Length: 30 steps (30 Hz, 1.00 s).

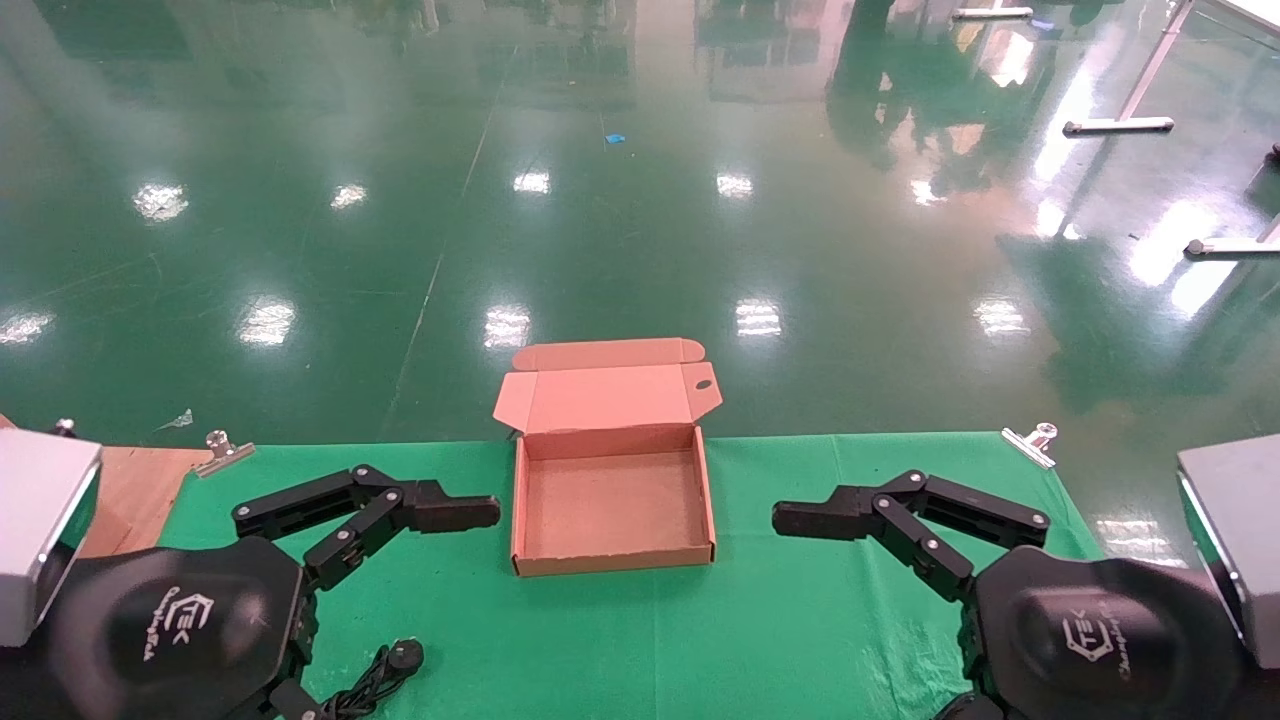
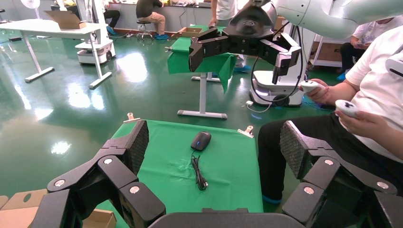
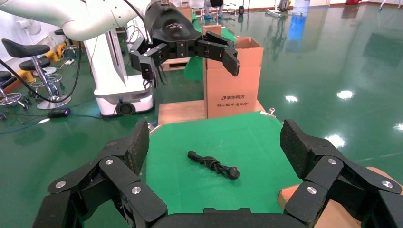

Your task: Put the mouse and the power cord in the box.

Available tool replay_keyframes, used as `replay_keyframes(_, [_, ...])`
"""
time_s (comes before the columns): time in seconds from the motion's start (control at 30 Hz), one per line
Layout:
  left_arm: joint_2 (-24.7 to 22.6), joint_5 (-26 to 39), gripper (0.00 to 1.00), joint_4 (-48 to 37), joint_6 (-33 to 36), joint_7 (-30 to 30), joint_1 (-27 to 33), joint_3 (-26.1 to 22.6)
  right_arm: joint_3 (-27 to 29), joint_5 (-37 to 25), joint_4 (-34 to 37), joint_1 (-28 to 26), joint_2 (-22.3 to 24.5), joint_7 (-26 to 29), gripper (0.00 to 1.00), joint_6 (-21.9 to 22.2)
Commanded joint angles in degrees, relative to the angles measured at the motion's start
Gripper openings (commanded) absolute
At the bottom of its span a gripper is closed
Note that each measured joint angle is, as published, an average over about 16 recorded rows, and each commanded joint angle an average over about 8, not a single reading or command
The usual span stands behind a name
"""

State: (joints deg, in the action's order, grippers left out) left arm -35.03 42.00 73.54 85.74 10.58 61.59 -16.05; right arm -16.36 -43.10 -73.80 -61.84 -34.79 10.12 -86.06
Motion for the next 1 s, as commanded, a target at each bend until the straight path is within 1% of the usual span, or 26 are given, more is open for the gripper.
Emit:
replay_keyframes(0.03, [0.0, -0.2, 1.0, 0.0, -0.1, 0.1, 0.0, 0.0, 0.3, 0.9, 0.1, 0.2, -0.1, 0.4, 1.0, 0.2])
replay_keyframes(0.13, [0.1, 0.3, 1.0, 0.0, 0.1, -0.1, 0.1, -0.1, -0.3, -0.8, 0.0, -0.2, 0.1, -0.3, 1.0, -0.2])
replay_keyframes(0.23, [0.5, 2.1, 1.0, -0.4, 0.3, -0.5, 0.4, -0.7, -1.6, -4.3, 0.0, -1.5, 0.1, -1.4, 1.0, -1.1])
replay_keyframes(0.5, [2.2, 9.5, 1.0, -4.7, 2.7, -3.0, 1.9, -3.4, -7.7, -18.3, 1.2, -7.6, -1.9, -5.2, 1.0, -3.2])
replay_keyframes(0.6, [2.2, 14.0, 1.0, -6.3, 3.3, -4.8, 3.2, -5.2, -10.6, -25.1, 2.0, -10.3, -2.8, -6.8, 1.0, -3.1])
replay_keyframes(0.77, [1.3, 24.3, 1.0, -7.9, 3.0, -7.6, 7.2, -9.2, -15.5, -37.4, 3.7, -14.6, -4.8, -9.3, 1.0, -2.4])
replay_keyframes(1.0, [-2.6, 38.6, 1.0, -12.7, 1.5, -10.4, 12.7, -14.9, -21.4, -51.8, 8.9, -19.1, -9.2, -14.6, 1.0, -1.1])
